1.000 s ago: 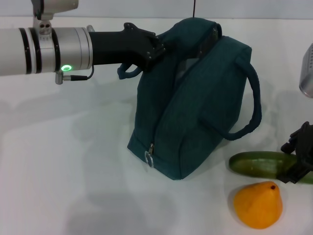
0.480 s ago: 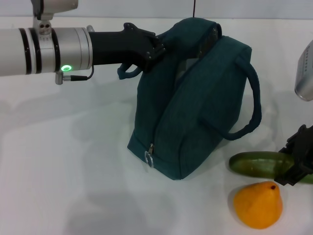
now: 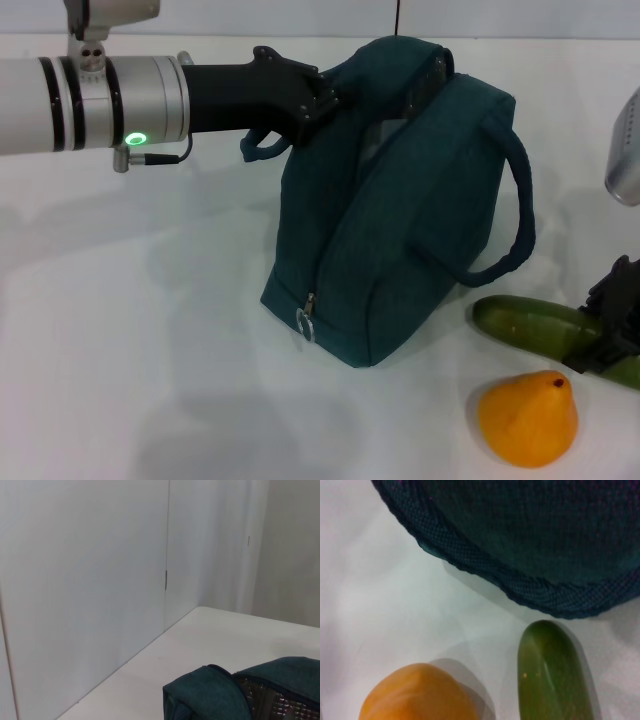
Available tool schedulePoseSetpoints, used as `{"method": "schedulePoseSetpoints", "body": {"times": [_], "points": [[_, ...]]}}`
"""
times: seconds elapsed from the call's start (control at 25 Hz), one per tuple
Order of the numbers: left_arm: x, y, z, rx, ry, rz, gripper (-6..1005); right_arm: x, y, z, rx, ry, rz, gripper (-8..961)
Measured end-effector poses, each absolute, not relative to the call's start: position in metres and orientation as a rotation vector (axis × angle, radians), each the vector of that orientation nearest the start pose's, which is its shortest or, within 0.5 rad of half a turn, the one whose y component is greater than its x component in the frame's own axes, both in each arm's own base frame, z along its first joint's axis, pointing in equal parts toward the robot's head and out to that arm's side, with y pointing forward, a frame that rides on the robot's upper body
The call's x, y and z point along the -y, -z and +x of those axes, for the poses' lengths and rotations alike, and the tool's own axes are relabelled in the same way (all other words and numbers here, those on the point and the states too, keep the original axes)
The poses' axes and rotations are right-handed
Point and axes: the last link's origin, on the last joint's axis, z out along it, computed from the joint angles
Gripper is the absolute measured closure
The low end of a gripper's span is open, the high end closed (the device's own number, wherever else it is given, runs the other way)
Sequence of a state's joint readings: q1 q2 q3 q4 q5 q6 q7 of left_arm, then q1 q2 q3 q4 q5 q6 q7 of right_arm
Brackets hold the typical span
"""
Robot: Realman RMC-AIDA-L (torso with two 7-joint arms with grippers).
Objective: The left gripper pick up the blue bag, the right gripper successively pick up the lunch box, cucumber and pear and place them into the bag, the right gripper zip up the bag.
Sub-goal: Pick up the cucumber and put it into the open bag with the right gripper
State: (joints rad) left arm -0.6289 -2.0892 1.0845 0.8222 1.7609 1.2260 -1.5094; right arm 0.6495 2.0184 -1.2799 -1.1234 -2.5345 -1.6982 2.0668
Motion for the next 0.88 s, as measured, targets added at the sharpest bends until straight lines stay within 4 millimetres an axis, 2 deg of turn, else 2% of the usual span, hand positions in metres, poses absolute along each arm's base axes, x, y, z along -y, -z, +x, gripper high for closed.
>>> {"method": "schedulePoseSetpoints", "body": {"times": [0.2,0.4,0.52,0.64,0.88], "points": [[-0.392,0.015,-0.177,0.374,0.622,-2.681,956,-0.34,-0.018,0.22,-0.615,0.595,-2.95,406],[-0.391,0.015,-0.178,0.379,0.622,-2.681,956,-0.324,-0.05,0.226,-0.616,0.361,-2.969,406],[-0.391,0.015,-0.179,0.381,0.621,-2.68,956,-0.315,-0.072,0.242,-0.656,0.222,-2.929,405],[-0.391,0.015,-0.179,0.378,0.62,-2.679,956,-0.309,-0.097,0.264,-0.74,0.095,-2.814,405],[-0.391,0.015,-0.178,0.373,0.628,-2.675,955,-0.303,-0.126,0.29,-0.85,-0.141,-2.592,405]]}}
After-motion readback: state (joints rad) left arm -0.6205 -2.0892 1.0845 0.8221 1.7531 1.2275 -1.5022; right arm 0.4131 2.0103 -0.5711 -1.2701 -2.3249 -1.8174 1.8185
